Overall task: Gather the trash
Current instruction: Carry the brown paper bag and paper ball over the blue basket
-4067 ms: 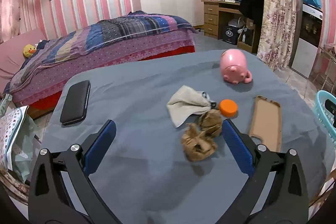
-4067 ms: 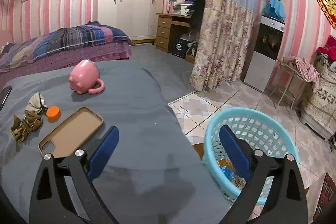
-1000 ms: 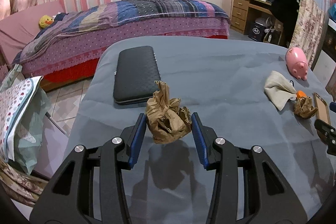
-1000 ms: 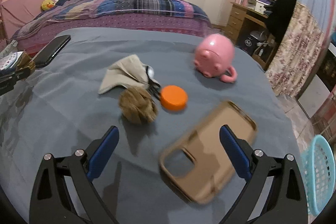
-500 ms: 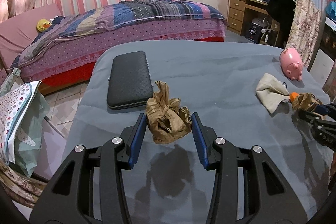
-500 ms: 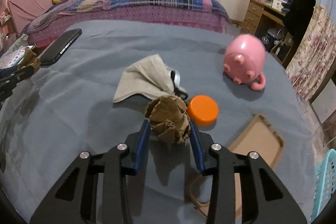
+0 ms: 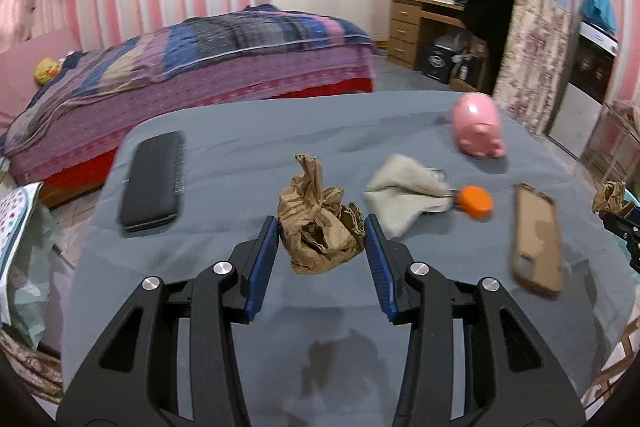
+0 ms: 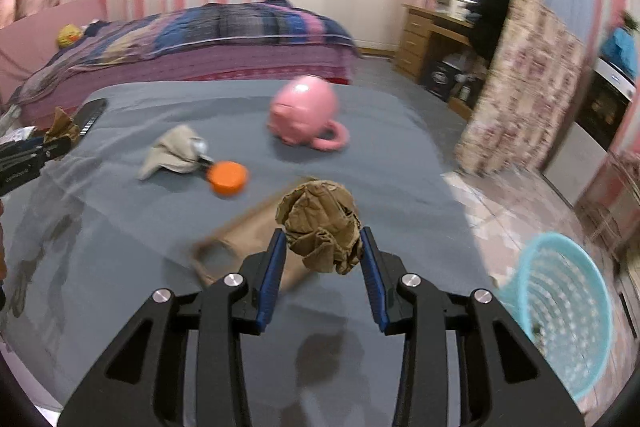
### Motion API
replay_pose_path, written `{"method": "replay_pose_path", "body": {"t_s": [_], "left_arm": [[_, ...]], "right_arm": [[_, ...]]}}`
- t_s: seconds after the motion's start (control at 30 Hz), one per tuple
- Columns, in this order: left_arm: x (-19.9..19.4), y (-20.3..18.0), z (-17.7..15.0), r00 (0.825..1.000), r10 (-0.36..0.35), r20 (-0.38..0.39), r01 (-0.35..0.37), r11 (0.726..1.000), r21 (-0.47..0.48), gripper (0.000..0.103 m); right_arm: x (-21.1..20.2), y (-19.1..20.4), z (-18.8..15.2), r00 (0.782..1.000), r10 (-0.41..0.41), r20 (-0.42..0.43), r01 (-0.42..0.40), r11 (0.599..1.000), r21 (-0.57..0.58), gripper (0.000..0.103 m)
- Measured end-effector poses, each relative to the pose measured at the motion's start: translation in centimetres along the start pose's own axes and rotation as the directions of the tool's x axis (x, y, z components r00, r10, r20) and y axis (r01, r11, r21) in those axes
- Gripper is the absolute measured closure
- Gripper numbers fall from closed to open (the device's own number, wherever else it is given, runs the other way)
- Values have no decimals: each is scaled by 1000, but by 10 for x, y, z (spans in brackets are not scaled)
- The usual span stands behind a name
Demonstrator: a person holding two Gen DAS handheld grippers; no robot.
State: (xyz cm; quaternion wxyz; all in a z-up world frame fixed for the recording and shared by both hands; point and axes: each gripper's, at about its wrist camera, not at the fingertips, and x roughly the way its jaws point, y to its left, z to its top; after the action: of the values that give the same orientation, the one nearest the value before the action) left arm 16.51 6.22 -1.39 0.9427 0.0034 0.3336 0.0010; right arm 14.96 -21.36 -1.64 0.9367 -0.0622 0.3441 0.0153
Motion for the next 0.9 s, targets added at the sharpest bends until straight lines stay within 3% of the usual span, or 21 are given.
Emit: {"method": "replay_pose_path", "body": {"t_s": [0.4, 0.9], "left_arm": [[13, -101, 21, 993, -119, -12, 120, 990, 78, 60], [23, -223, 32, 964, -266, -23, 267, 953, 142, 60]], "right_arm": [[4, -105, -22, 989, -145, 1, 143, 977, 159, 65], [-6, -212, -45, 956, -293, -36, 290, 908, 303, 65]]}}
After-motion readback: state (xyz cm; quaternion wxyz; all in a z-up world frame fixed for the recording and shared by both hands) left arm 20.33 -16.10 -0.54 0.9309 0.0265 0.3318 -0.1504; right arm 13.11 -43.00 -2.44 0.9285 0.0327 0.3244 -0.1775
